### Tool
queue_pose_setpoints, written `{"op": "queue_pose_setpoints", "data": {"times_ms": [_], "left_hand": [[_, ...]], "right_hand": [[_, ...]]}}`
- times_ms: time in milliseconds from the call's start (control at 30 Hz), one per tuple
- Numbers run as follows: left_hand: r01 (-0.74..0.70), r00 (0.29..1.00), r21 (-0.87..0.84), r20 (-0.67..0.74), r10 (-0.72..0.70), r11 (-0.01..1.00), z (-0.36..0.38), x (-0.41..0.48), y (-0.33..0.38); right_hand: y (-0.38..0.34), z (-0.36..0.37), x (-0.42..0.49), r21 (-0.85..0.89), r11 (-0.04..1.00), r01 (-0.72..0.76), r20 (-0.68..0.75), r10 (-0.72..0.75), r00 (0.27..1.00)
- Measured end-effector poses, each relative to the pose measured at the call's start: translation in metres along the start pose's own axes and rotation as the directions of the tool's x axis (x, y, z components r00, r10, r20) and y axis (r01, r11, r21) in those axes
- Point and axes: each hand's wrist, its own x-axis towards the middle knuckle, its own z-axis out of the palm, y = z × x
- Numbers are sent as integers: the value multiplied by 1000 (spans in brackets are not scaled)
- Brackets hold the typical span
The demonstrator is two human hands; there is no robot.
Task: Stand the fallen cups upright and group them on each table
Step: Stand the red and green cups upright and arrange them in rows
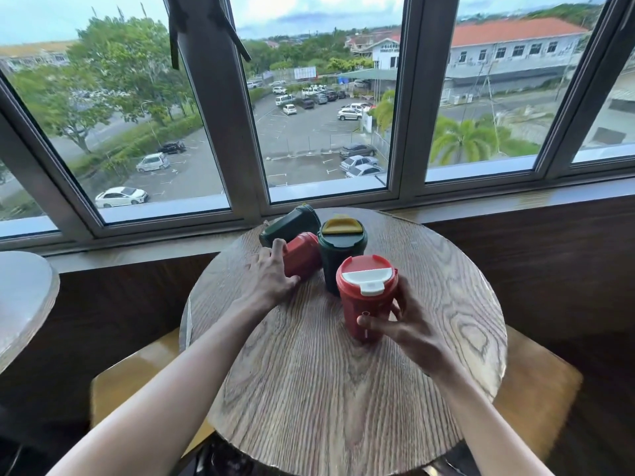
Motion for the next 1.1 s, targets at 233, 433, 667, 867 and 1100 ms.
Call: {"op": "queue_pose_setpoints", "data": {"times_ms": [233, 433, 667, 867, 1100], "left_hand": [[17, 1000, -42, -3, -18, 999, 6, 6, -3], [14, 1000, -15, 0, -14, 1000, 7, 10, -6], [36, 998, -31, 42, -35, 999, 7, 18, -7], [83, 996, -178, 42, -77, 981, 6, 23, -9], [195, 974, -208, 157, -164, 958, 14, 11, -43]], "right_hand": [[-1, 7, 9, -14, 1000, 4, 41, -3, 999], [2, 8, 14, 5, 1000, 13, 75, -14, 997], [8, 9, 15, 68, 997, -44, 98, 37, 995], [15, 12, 15, 90, 990, -113, 114, 102, 988], [11, 11, 14, 108, 985, -137, 128, 123, 984]]}}
